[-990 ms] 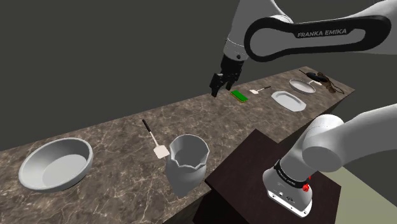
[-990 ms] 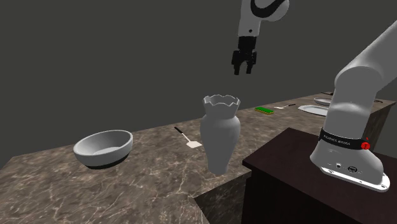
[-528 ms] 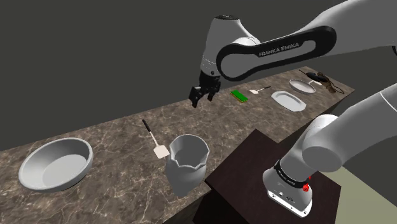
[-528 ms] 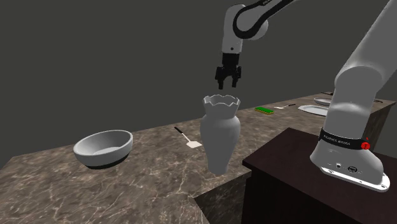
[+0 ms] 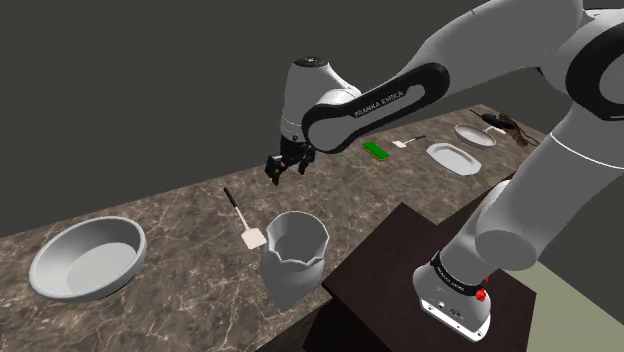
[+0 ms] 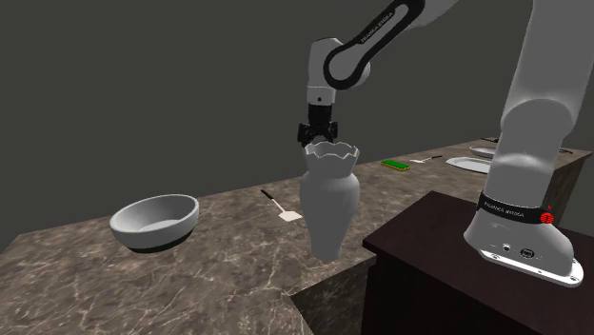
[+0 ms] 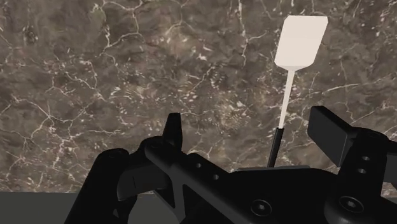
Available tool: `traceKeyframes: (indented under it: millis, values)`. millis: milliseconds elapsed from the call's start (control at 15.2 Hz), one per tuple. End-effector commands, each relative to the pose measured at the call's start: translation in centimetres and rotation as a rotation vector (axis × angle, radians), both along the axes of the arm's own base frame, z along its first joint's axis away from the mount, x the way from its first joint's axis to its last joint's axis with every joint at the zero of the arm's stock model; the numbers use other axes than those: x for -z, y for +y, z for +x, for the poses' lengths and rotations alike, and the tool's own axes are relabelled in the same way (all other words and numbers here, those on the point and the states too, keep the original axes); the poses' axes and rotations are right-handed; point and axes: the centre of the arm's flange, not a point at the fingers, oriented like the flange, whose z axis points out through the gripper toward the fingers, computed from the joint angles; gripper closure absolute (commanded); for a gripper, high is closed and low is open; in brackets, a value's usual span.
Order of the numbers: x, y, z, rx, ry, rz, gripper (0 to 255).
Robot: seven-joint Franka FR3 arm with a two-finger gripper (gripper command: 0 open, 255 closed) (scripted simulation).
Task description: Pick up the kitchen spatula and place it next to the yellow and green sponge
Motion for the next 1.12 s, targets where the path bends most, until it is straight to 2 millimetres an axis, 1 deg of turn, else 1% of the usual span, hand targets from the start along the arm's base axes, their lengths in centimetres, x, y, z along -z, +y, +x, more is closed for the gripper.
traceKeyframes:
  millis: [0,924,1056]
  values:
    - [2.0,1.2,1.1,0.011,0.000,0.001,0]
    - [15.2,9.6,11.0,0.084,-0.001,0.002,0]
    - [16.0,9.8,11.2,0.085,-0.001,0.002,0]
